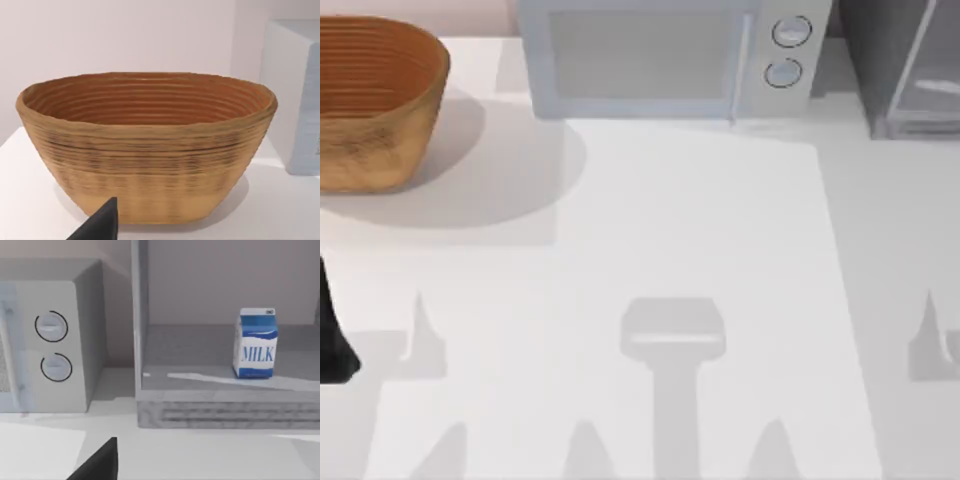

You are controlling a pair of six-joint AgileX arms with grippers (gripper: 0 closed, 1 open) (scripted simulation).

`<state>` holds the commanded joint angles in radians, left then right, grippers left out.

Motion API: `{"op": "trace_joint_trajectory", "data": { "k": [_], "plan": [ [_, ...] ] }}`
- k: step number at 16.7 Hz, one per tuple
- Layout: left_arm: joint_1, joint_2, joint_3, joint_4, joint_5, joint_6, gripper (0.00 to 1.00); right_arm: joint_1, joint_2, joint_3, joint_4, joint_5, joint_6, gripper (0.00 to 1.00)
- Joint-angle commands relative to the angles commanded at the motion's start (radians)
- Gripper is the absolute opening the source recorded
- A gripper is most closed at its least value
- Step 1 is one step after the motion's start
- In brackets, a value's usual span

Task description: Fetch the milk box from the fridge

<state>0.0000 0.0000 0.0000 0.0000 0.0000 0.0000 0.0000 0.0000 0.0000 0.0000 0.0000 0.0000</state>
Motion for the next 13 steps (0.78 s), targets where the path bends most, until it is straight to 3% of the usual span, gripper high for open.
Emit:
{"op": "trace_joint_trajectory", "data": {
  "k": [6, 13],
  "plan": [
    [0.000, 0.000, 0.000, 0.000, 0.000, 0.000, 1.00, -0.036, 0.104, 0.017, 0.105, -0.040, 0.001, 1.00],
    [0.000, 0.000, 0.000, 0.000, 0.000, 0.000, 1.00, -0.202, 0.656, 0.076, 0.617, -0.200, 0.007, 1.00]
  ]
}}
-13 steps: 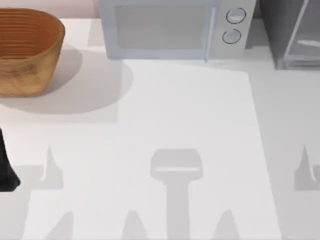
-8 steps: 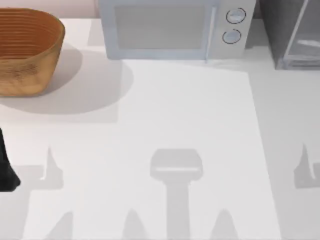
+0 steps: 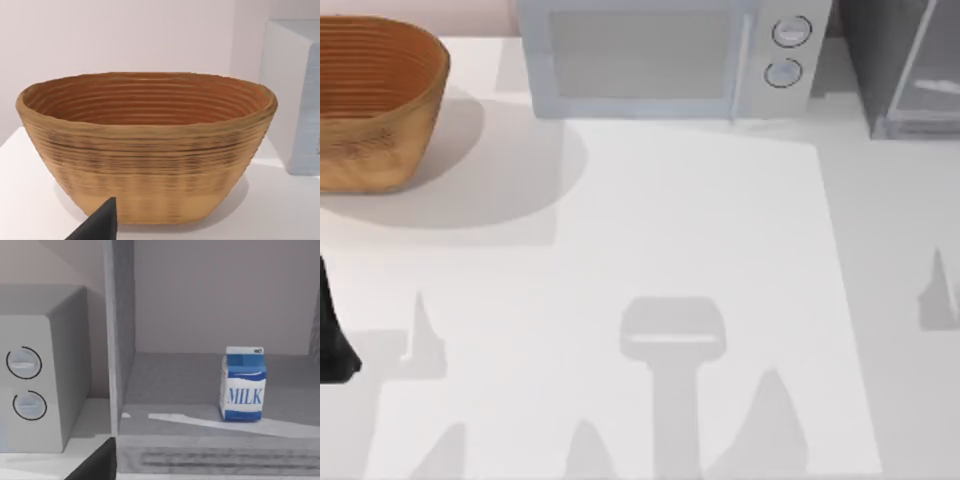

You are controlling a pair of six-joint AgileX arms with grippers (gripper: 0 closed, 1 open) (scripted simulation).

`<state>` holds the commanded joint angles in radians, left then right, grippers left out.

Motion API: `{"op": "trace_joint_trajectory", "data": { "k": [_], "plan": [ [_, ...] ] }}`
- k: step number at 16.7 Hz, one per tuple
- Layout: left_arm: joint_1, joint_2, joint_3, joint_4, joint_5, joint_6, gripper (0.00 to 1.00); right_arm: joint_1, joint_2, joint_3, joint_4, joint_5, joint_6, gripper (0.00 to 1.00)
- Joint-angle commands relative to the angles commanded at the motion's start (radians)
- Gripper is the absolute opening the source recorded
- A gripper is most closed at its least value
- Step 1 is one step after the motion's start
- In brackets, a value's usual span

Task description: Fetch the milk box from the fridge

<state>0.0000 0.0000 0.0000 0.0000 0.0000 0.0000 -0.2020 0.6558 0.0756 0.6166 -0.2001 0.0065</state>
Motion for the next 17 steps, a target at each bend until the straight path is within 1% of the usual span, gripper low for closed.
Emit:
{"op": "trace_joint_trajectory", "data": {
  "k": [6, 10, 14, 17],
  "plan": [
    [0.000, 0.000, 0.000, 0.000, 0.000, 0.000, 1.00, -0.166, 0.603, 0.043, 0.498, -0.157, 0.008, 1.00],
    [0.000, 0.000, 0.000, 0.000, 0.000, 0.000, 1.00, -0.257, 0.904, 0.074, 0.769, -0.244, 0.011, 1.00],
    [0.000, 0.000, 0.000, 0.000, 0.000, 0.000, 1.00, -0.317, 1.090, 0.101, 0.955, -0.300, 0.012, 1.00],
    [0.000, 0.000, 0.000, 0.000, 0.000, 0.000, 1.00, -0.332, 1.138, 0.109, 1.002, -0.314, 0.011, 1.00]
  ]
}}
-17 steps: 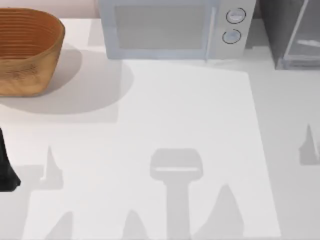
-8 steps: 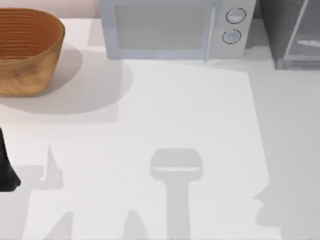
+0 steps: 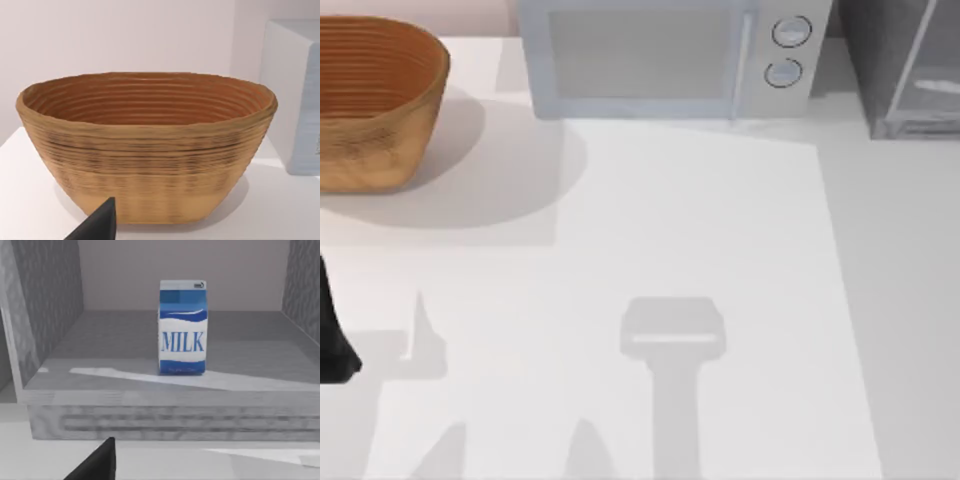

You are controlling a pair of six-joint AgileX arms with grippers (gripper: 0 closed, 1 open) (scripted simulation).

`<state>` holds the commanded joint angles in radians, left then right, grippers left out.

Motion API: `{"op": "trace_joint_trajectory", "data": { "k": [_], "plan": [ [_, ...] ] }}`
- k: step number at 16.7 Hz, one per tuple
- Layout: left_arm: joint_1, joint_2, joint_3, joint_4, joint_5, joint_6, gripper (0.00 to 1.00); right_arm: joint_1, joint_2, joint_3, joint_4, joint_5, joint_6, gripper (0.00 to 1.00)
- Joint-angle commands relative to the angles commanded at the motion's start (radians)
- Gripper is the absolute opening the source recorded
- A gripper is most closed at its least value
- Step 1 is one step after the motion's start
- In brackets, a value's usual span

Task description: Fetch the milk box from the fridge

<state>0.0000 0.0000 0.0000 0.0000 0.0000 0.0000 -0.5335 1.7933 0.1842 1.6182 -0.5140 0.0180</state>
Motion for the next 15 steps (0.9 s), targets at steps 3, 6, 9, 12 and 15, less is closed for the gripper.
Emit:
{"op": "trace_joint_trajectory", "data": {
  "k": [3, 6, 9, 12, 15],
  "plan": [
    [0.000, 0.000, 0.000, 0.000, 0.000, 0.000, 1.00, 0.000, 0.000, 0.000, 0.000, 0.000, 0.000, 1.00],
    [0.000, 0.000, 0.000, 0.000, 0.000, 0.000, 1.00, 0.011, 0.011, 0.010, -0.006, 0.007, 0.000, 1.00],
    [0.000, 0.000, 0.000, 0.000, 0.000, 0.000, 1.00, 0.050, 0.091, 0.109, -0.033, 0.045, -0.002, 1.00],
    [0.000, 0.000, 0.000, 0.000, 0.000, 0.000, 1.00, 0.114, 0.216, 0.301, -0.093, 0.112, -0.003, 1.00],
    [0.000, 0.000, 0.000, 0.000, 0.000, 0.000, 1.00, 0.188, 0.353, 0.537, -0.172, 0.194, -0.004, 1.00]
  ]
}}
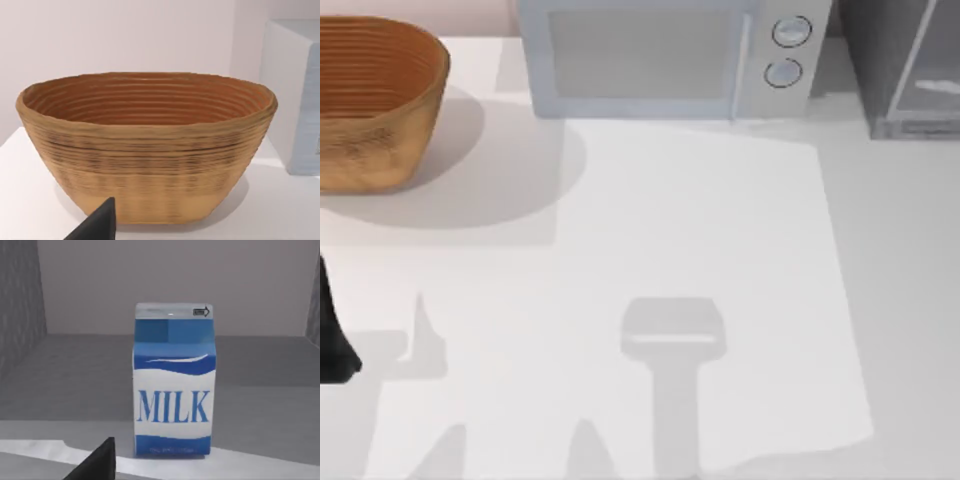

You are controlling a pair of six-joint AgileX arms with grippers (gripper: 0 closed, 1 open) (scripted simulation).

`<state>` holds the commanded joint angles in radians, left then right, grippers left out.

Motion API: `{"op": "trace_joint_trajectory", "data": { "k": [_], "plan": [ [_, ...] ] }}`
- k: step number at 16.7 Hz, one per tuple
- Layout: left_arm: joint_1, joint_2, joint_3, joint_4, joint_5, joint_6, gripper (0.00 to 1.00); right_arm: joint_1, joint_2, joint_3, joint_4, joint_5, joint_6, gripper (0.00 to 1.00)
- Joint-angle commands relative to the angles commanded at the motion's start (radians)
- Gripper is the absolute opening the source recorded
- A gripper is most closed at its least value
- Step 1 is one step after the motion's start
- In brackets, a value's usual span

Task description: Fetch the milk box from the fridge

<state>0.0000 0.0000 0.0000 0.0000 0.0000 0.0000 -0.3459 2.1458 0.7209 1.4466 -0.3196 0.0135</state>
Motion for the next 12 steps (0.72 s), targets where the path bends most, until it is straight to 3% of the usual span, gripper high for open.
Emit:
{"op": "trace_joint_trajectory", "data": {
  "k": [5, 12],
  "plan": [
    [0.000, 0.000, 0.000, 0.000, 0.000, 0.000, 1.00, 0.101, 0.152, 0.250, -0.112, 0.110, -0.004, 1.00],
    [0.000, 0.000, 0.000, 0.000, 0.000, 0.000, 1.00, 0.110, 0.167, 0.276, -0.127, 0.123, -0.004, 1.00]
  ]
}}
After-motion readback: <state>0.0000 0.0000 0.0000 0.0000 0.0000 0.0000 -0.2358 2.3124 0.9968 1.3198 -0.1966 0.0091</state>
